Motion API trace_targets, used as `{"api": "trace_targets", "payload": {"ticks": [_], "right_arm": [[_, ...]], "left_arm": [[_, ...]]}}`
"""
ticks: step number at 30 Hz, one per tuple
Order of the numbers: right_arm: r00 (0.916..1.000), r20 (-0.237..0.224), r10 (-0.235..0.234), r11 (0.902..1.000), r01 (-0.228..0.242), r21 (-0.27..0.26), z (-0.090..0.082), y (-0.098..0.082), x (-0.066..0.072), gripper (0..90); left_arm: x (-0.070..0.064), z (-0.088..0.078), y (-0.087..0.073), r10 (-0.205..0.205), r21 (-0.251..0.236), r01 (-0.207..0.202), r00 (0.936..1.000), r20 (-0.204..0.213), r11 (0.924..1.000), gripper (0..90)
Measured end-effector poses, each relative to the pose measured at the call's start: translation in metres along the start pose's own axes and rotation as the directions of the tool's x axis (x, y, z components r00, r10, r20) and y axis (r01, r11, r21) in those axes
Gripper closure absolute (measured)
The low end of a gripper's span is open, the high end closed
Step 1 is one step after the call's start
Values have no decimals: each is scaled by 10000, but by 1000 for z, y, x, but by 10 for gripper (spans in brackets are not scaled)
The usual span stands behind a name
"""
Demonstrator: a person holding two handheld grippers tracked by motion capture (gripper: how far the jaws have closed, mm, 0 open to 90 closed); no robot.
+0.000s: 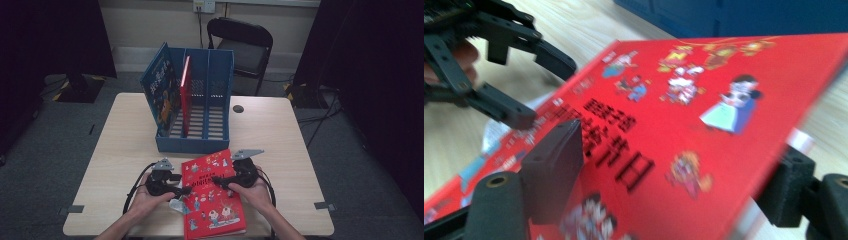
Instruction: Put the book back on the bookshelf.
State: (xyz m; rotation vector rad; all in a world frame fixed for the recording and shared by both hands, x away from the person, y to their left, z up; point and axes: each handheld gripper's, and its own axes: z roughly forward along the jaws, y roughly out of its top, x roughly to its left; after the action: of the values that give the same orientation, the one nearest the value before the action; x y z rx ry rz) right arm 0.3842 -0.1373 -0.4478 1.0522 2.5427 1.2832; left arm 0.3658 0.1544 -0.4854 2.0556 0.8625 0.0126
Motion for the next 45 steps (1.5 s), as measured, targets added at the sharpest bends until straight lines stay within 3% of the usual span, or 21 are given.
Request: {"api": "trace_targets", "payload": {"ticks": [3,10,14,19,25,31,36,45], "right_arm": [[9996,-296,17,10000,-14,83,5,6,0,229],[9997,-222,-36,9994,43,355,17,10,-5,246],[9986,-515,118,9997,-107,221,12,10,-11,338],[9976,-664,178,9998,-171,99,10,9,-12,378],[9980,-636,-58,9998,46,-179,4,10,-10,421],[9967,-736,-347,9974,300,-649,-7,12,-5,492],[9949,-843,-559,9944,479,-941,-12,13,-2,528],[9912,-1027,-841,9895,709,-1257,-18,15,3,566]], "left_arm": [[0,0,0,34,-22,-34,10000,5,10000,287],[0,1,0,58,-33,-58,10000,-59,10000,279],[0,1,0,72,-5,-72,10000,-46,10000,275],[1,1,0,-25,-25,25,10000,-24,10000,264],[1,0,0,-167,-55,167,9998,-58,9998,223],[-1,-3,2,-10,-348,12,10000,41,9994,204],[0,-4,2,-70,-470,76,9999,146,9989,162],[2,-3,3,-339,-680,395,9962,806,9969,144]]}}
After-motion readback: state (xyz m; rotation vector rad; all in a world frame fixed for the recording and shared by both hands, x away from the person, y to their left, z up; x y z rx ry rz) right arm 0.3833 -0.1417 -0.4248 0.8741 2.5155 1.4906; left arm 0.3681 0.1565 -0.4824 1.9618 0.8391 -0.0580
